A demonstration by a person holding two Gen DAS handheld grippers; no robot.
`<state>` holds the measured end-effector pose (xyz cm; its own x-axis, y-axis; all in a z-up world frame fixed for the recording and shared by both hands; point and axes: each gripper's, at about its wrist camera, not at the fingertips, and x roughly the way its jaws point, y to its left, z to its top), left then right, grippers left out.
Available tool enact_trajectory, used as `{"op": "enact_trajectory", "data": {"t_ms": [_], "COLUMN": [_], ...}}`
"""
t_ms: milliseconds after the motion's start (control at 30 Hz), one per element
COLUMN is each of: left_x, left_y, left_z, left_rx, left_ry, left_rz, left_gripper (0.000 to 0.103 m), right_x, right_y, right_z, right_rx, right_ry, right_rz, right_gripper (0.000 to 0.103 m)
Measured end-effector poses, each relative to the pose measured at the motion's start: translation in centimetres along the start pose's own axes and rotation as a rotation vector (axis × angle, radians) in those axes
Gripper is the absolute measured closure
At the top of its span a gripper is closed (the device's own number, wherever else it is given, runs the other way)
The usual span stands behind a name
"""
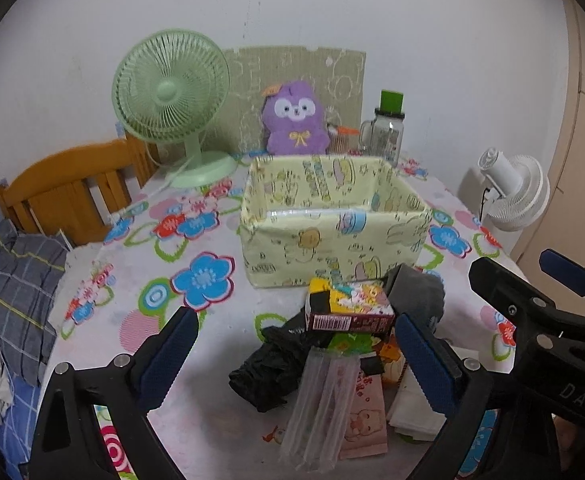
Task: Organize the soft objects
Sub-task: 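Grasp the grey sock with the right tool while the left tool grasps the cartoon tissue pack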
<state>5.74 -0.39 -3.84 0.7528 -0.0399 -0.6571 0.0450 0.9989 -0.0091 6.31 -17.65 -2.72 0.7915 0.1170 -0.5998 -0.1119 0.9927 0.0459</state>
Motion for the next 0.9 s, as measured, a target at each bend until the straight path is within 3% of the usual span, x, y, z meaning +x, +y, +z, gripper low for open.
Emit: {"op": "enact_trajectory", "data": {"t_ms": [467, 900], "left_x": [4.8, 7.6], "left_y": [0.0, -1.6], "left_z": [-1.1, -1.5], "left_rx": [0.009, 0.056], "left_ry": [0.102, 0.148], "left_rz": [-0.005, -0.041], "left_gripper": [0.005, 0.005], "right_x": [5.1, 9.1], "right_y": [-0.2, -0.9], "right_z": [-1.6, -2.2], "right_rx": [0.007, 0.023], "right_ry": [0.096, 0.184], "right_rz": [-0.005, -0.022], "right_gripper": [0.005, 0.011]}}
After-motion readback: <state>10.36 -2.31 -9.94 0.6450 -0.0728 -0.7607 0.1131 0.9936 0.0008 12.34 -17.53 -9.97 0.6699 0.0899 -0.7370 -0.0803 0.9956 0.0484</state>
